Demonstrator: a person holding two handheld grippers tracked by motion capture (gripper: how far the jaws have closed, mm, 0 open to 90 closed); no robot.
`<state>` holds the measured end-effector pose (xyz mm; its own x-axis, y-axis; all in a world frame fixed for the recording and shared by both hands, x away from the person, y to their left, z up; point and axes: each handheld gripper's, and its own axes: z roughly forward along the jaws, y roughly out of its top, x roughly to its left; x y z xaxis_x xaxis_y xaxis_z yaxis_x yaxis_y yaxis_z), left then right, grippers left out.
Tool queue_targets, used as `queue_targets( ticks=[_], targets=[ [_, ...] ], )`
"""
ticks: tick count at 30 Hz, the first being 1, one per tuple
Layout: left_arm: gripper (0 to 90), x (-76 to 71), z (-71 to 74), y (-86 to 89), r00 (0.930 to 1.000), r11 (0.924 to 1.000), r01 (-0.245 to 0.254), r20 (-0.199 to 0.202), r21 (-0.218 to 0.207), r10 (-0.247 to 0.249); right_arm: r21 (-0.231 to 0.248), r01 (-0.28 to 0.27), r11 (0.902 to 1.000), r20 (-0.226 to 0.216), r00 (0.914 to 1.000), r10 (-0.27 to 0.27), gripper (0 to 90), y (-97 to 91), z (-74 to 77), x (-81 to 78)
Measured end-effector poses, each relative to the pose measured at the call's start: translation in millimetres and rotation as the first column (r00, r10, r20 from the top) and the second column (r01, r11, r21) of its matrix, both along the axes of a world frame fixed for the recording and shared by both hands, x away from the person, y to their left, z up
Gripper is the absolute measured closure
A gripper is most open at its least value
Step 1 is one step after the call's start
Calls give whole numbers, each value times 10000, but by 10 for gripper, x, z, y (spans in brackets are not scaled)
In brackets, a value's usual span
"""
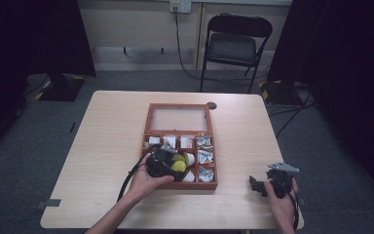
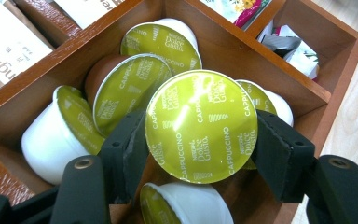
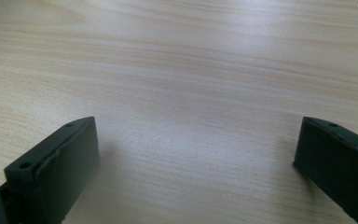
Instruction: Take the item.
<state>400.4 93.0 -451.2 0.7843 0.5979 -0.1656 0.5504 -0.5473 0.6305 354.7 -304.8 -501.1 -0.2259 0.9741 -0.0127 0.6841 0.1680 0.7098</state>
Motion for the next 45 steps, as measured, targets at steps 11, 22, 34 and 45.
queue_targets(
  ticks=[11, 22, 34, 45],
  targets=[
    [383, -14, 50, 41, 9999, 9990, 108, 64, -431, -105, -3, -5, 10000, 0, 10000, 5, 0, 1, 0, -2],
    [383, -29, 92, 87, 9994, 9966, 249, 278, -791, -228, 0, -11, 10000, 1, 10000, 11, 0, 1, 0, -3],
    [383, -25, 198, 197, 9985, 9929, 209, 535, -1169, -147, 3, -22, 10000, -3, 10000, 22, 0, 1, 0, -4],
    [383, -44, 329, 275, 9949, 9888, 314, 992, -1460, -170, 2, -22, 10000, 0, 10000, 22, 0, 1, 0, -4]
  ],
)
